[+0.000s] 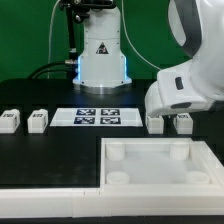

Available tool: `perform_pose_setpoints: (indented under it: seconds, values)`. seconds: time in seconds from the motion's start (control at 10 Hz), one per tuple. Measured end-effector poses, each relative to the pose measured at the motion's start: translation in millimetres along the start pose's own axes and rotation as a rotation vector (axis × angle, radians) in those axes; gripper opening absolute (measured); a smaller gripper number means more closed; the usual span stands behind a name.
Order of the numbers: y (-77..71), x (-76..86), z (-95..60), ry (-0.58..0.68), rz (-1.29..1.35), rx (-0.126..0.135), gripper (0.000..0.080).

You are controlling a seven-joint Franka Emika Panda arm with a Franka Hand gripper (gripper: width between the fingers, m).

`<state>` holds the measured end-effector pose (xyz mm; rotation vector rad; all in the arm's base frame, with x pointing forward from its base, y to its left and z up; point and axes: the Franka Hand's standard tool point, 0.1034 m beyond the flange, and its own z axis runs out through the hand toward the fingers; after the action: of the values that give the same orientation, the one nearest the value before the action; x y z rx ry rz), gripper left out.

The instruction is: Assemble one leg

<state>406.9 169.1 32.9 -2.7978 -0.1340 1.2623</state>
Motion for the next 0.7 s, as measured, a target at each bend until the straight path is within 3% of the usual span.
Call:
perform_pose_setpoints:
  seconds: [0.3,0.6,0.7]
  values:
    - [0.7,-3.3,23.6,-0.005,0.001,-0.005,0.0649]
    - [-0.3,-3.7,28.8,0.009,-0.003,-0.008,0.0649]
    - [-0.3,-3.7,29.0,0.008,-0.003,-0.008,0.0554]
